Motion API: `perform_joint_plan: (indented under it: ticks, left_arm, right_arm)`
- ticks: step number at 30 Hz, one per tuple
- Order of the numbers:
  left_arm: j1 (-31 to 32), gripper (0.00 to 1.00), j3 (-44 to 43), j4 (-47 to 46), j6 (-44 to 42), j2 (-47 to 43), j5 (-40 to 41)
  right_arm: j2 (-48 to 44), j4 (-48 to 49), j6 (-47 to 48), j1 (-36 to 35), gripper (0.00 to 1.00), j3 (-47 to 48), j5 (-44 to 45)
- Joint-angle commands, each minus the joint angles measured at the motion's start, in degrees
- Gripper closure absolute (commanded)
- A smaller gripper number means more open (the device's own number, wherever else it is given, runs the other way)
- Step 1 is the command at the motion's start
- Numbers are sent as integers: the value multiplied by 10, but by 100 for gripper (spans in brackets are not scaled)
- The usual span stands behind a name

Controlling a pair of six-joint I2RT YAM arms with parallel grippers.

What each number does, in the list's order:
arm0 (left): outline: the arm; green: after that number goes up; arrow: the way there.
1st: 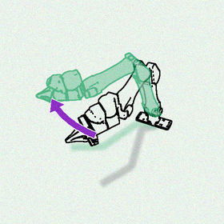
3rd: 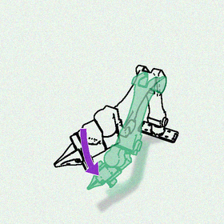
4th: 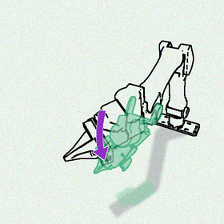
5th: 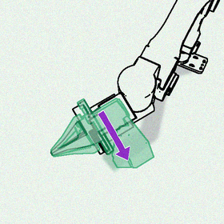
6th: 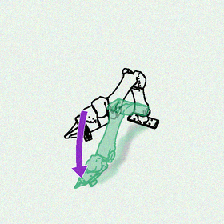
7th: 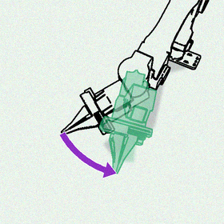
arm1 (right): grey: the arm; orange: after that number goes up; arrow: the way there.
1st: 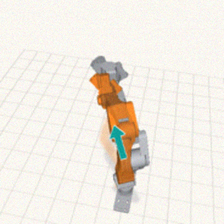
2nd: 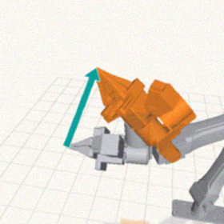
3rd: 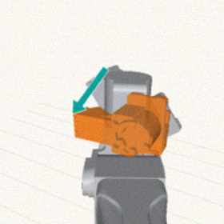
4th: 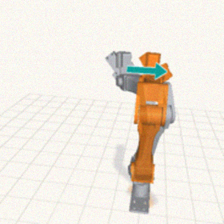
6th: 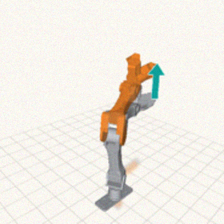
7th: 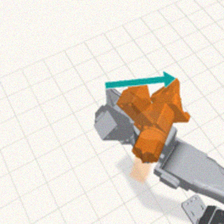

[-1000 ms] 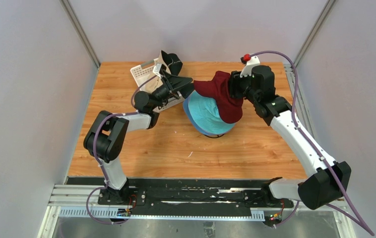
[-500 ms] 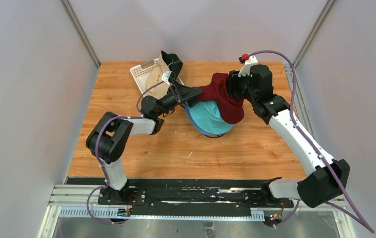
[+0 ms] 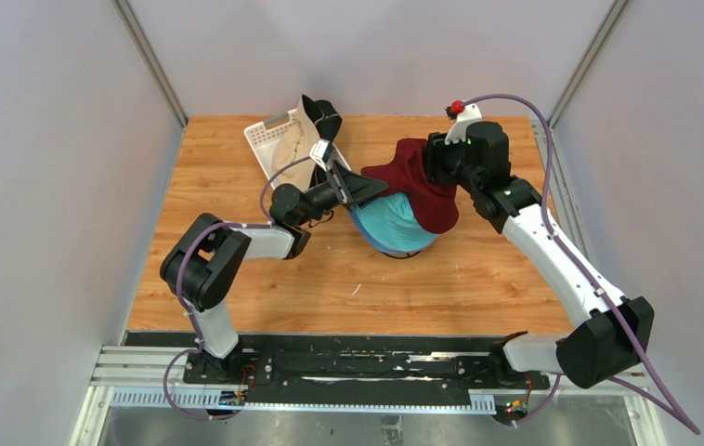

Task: Stack the hats
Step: Stack the hat on the hat.

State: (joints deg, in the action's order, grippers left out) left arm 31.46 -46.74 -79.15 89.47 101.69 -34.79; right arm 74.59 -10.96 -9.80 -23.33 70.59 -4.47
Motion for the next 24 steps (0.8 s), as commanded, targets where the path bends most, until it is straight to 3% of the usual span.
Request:
perform_joint_plan:
  ticks: [1, 5, 8, 13, 24]
  left_arm:
    - [4, 67, 10, -39, -22, -16, 15]
    - [4, 93, 1, -88, 15, 4, 9]
    - [4, 99, -6, -88, 20, 4, 5]
    - [-3, 100, -28, -54, 36, -10, -22]
    - [-32, 98, -34, -75, 168, -29, -67]
  right_arm:
    - [-2, 13, 4, -12, 57, 16, 7]
    - [-2, 13, 5, -11, 57, 15, 8]
    - [-1, 13, 6, -11, 57, 14, 11]
    - [-2, 13, 8, -11, 57, 15, 15]
    - [-2, 10, 12, -11, 57, 19, 21]
